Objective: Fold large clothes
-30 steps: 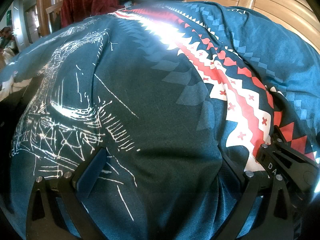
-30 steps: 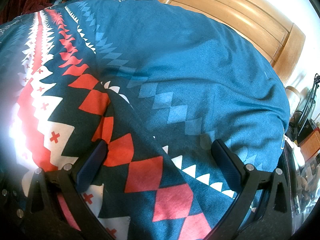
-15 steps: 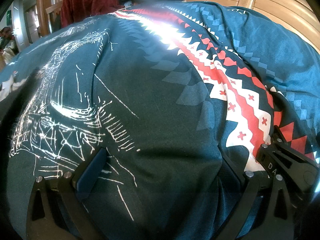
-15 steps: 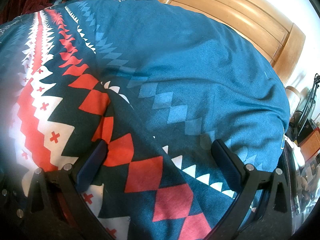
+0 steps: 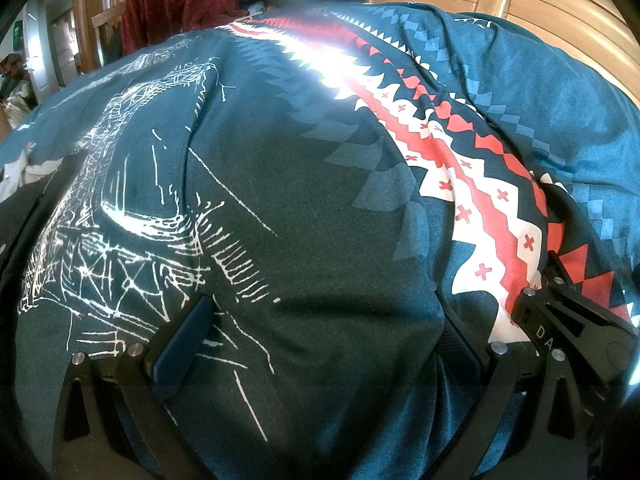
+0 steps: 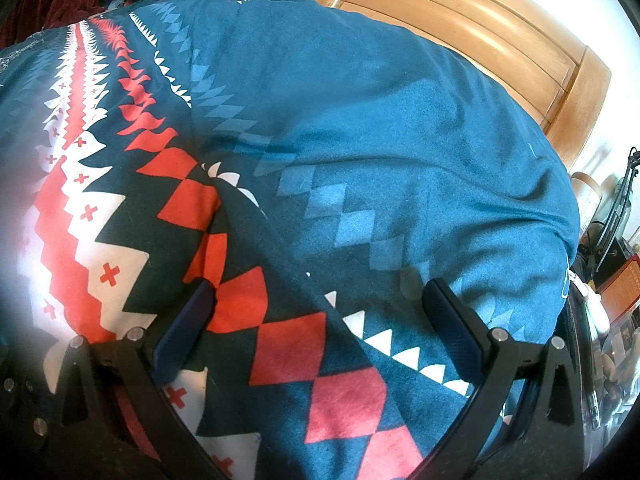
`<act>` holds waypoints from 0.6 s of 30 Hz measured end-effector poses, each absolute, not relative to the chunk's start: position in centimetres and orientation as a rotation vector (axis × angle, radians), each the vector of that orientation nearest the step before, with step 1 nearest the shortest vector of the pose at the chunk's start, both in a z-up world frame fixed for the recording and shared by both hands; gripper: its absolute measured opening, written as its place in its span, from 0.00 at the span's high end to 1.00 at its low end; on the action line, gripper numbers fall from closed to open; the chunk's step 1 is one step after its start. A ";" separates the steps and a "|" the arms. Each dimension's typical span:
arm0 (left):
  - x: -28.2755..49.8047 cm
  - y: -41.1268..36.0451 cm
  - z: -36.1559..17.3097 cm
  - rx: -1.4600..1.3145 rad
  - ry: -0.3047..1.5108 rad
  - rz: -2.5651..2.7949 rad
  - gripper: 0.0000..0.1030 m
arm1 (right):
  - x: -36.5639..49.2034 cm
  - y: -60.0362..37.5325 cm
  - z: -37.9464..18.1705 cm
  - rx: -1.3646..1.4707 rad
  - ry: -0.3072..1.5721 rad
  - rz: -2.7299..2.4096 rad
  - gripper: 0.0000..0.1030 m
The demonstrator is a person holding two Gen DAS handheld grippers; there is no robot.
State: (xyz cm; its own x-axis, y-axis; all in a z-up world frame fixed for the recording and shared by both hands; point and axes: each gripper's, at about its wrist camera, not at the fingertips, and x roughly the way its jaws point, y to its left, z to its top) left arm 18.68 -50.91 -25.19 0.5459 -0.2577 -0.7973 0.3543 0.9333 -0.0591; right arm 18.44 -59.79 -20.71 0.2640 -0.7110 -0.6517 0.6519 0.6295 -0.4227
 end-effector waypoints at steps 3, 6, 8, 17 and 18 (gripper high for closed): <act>18.7 -50.9 -25.2 0.114 0.924 -0.363 0.00 | 18.4 -59.8 -20.7 -0.074 0.922 -0.922 0.00; 18.7 -50.8 -25.2 0.113 0.925 -0.364 0.00 | 18.5 -59.7 -20.8 -0.074 0.921 -0.922 0.00; 18.7 -50.9 -25.2 0.115 0.925 -0.363 0.00 | 18.5 -59.7 -20.8 -0.074 0.922 -0.922 0.00; 18.7 -50.9 -25.2 0.114 0.926 -0.364 0.00 | 18.5 -59.9 -20.7 -0.074 0.921 -0.922 0.00; 18.7 -50.9 -25.2 0.114 0.926 -0.364 0.00 | 18.5 -59.7 -20.8 -0.074 0.921 -0.922 0.00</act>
State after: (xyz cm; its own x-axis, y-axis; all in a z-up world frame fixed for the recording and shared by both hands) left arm 18.69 -50.94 -25.19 0.5452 -0.2579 -0.7976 0.3545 0.9332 -0.0593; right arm 18.53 -59.73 -20.79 0.2645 -0.7113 -0.6512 0.6521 0.6294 -0.4226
